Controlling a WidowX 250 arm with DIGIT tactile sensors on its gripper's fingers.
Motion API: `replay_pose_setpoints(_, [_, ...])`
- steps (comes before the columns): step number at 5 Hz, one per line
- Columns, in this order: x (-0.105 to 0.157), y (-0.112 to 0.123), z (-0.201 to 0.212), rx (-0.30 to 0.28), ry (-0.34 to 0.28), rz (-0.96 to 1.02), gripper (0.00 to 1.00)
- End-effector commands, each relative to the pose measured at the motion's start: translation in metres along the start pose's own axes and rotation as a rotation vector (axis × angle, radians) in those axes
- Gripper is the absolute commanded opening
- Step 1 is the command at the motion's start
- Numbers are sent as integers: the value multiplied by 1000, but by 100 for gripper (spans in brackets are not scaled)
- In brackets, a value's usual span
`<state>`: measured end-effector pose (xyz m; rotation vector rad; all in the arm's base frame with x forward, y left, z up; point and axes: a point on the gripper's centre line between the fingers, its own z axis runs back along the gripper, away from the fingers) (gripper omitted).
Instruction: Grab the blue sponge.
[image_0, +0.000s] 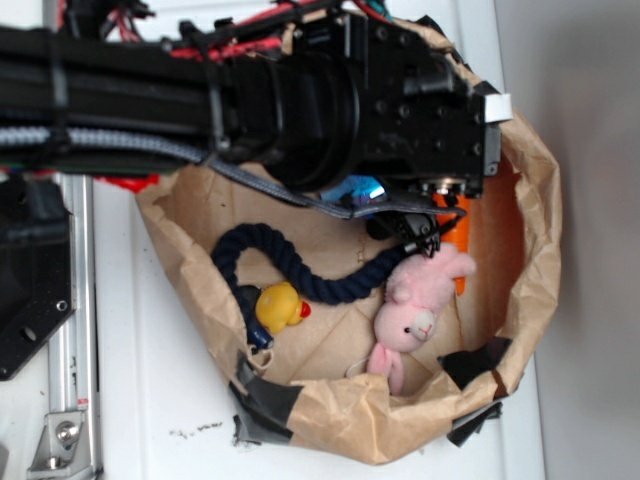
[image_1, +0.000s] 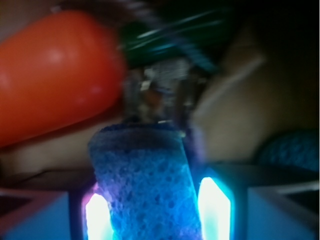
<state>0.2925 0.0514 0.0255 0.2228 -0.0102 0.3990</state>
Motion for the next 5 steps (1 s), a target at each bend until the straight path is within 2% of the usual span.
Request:
replay_pose_setpoints(1, [-6, 17, 87, -263, -132, -157, 0])
replay_pose_setpoints(2, [-26, 17, 139, -285, -168, -231, 0])
replay_pose_setpoints(3, [-38, 8, 155, -216, -197, -368, 0])
replay_pose_setpoints(4, [-42, 2, 164, -180, -215, -439, 0])
replay_pose_setpoints(5, [-43, -6, 164, -152, -166, -453, 0])
